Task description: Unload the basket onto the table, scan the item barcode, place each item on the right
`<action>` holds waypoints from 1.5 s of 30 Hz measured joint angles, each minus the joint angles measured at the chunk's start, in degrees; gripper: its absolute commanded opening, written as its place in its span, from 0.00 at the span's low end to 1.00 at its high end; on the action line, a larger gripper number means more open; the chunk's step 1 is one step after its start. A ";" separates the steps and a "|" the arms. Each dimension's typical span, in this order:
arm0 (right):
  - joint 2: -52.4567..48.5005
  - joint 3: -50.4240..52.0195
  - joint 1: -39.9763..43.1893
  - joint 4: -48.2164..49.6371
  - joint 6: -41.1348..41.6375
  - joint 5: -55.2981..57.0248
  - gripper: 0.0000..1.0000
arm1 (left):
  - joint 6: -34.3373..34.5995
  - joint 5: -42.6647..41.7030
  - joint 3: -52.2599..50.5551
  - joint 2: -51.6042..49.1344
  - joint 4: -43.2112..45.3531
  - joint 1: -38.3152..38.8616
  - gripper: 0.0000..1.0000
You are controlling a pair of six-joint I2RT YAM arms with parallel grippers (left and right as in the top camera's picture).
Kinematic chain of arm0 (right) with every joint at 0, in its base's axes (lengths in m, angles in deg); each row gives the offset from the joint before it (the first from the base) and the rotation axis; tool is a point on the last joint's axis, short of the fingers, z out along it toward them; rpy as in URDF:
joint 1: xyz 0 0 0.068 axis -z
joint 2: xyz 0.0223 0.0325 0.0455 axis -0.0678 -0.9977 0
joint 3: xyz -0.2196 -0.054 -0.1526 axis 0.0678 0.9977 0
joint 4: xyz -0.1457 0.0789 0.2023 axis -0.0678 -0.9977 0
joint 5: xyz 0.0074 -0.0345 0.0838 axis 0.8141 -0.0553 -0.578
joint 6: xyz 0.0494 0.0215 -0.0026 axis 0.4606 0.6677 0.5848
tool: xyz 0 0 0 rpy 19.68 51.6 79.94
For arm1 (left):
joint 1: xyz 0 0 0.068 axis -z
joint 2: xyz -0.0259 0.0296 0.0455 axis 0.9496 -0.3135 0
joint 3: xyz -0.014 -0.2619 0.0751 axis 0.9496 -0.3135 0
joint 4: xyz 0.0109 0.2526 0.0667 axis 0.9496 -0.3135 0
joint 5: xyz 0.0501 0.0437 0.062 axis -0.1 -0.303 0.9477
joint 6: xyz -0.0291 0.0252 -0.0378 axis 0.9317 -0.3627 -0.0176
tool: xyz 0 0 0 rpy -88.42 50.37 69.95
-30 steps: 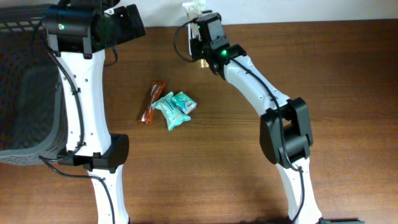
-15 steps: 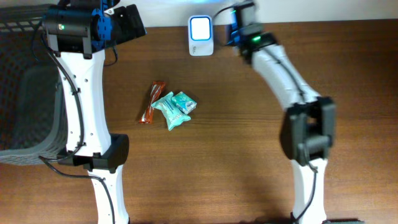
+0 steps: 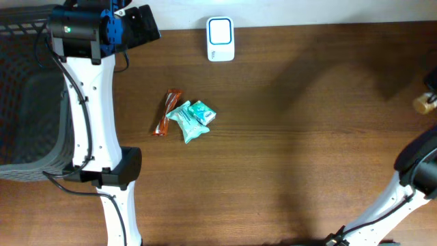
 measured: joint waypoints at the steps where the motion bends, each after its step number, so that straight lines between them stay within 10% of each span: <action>1: -1.05 0.00 1.01 0.04 0.74 -0.35 0.04 | 0.00 0.00 0.00 0.00 0.00 0.00 0.99; 7: -4.37 0.24 3.37 -1.92 10.75 -1.46 0.04 | 0.00 0.00 0.00 0.00 0.02 0.00 0.99; 11: -4.50 0.26 3.37 -0.96 17.18 -2.23 0.57 | 0.00 0.00 0.00 0.00 0.00 0.00 0.99; 14: -4.50 0.24 3.37 -0.83 16.37 -2.78 0.68 | 0.00 0.00 0.00 0.00 0.00 0.00 0.99; 21: 0.17 -0.11 1.64 -2.08 6.08 -11.30 0.67 | -0.02 0.00 0.00 0.00 0.02 0.00 0.99; 28: 6.71 -0.37 -19.74 -11.50 -18.40 -54.34 0.64 | 0.00 0.00 0.00 0.00 0.00 0.00 0.99; 37: 2.21 8.15 -52.35 0.74 -25.55 -56.11 0.58 | 0.00 0.00 0.00 0.00 0.02 0.00 0.99; 45: -7.78 8.15 -60.48 7.19 -23.26 -56.08 0.52 | 0.00 0.00 0.00 0.00 0.00 0.00 0.99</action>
